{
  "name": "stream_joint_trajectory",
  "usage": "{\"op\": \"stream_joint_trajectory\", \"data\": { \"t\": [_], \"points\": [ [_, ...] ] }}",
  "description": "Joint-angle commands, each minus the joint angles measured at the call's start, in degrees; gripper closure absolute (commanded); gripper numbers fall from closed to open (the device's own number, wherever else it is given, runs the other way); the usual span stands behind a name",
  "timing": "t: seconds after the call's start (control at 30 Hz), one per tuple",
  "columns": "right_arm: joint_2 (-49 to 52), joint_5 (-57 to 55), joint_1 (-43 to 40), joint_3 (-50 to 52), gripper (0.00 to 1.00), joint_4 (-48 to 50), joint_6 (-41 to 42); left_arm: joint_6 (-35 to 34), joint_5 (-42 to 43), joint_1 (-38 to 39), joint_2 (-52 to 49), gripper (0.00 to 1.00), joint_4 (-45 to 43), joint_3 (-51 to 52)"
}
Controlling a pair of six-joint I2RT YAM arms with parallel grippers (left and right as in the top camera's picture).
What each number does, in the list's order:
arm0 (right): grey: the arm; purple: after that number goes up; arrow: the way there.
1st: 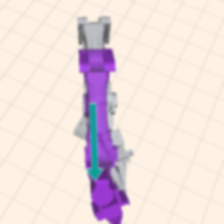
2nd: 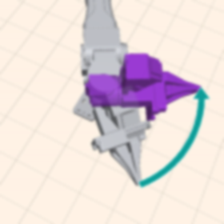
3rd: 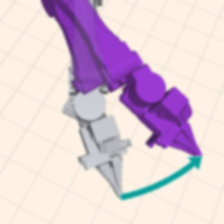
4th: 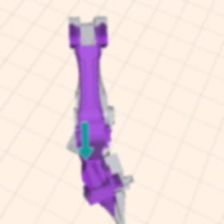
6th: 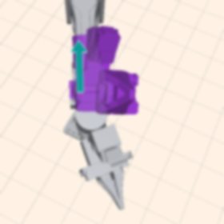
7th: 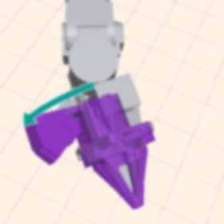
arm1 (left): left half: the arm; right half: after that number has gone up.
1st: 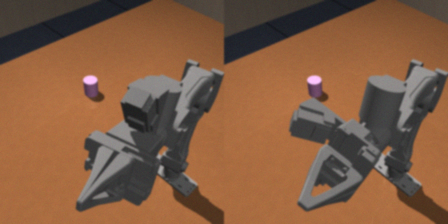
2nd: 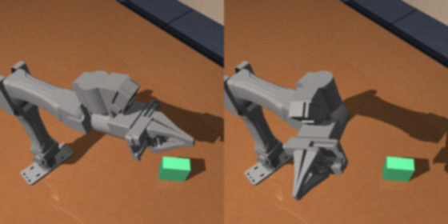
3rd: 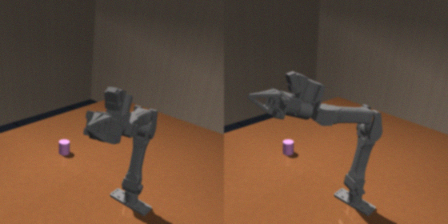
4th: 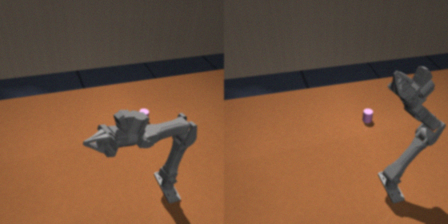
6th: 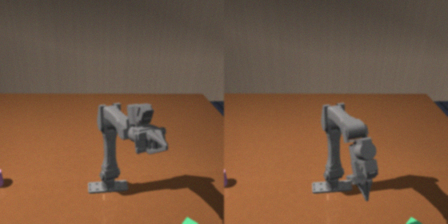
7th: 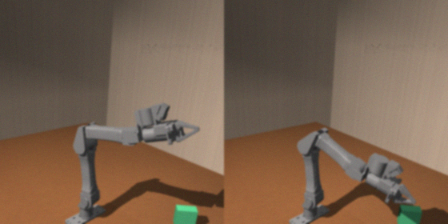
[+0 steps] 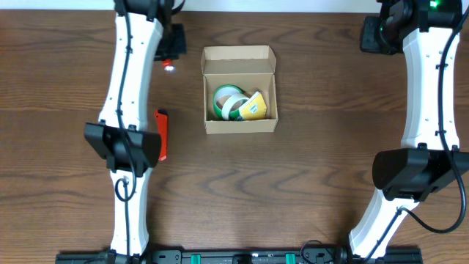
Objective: Pack container
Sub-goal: 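Carry the red stapler with the left gripper into the box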
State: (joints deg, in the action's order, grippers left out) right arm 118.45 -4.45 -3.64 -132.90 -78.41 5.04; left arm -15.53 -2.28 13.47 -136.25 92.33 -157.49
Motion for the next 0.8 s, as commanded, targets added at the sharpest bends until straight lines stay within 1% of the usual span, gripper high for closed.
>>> {"op": "stream_joint_trajectory", "data": {
  "t": [0.0,0.17,0.23,0.3,0.37,0.5,0.6,0.77],
  "points": [
    [-0.28,0.22,0.31,0.37,0.92,-0.13,0.70,-5.35,2.12,5.84,0.90,0.94,4.46,-2.36],
    [-0.28,0.22,0.31,0.39,0.92,-0.57,0.70,-10.14,1.51,13.77,0.92,0.94,4.31,-2.16],
    [-0.28,0.22,0.31,0.37,0.92,-0.66,0.70,-11.96,-0.44,16.63,0.92,0.94,3.85,-2.03],
    [-0.28,0.24,0.31,0.39,0.92,-0.70,0.70,-13.77,-1.95,18.97,0.87,0.94,3.80,-2.03],
    [-0.28,0.24,0.31,0.39,0.92,-0.70,0.70,-15.87,-1.70,20.81,0.68,0.94,3.87,-2.01],
    [-0.28,0.22,0.31,0.39,0.92,-0.76,0.70,-18.84,0.44,23.19,0.07,0.94,3.85,-1.66],
    [-0.28,0.24,0.31,0.39,0.92,-0.96,0.70,-19.04,0.61,24.00,-1.29,0.94,3.89,-1.60],
    [-0.28,0.26,0.31,0.37,0.92,-1.18,0.72,-18.67,4.87,24.11,-5.18,0.94,4.00,-1.51]
  ]
}}
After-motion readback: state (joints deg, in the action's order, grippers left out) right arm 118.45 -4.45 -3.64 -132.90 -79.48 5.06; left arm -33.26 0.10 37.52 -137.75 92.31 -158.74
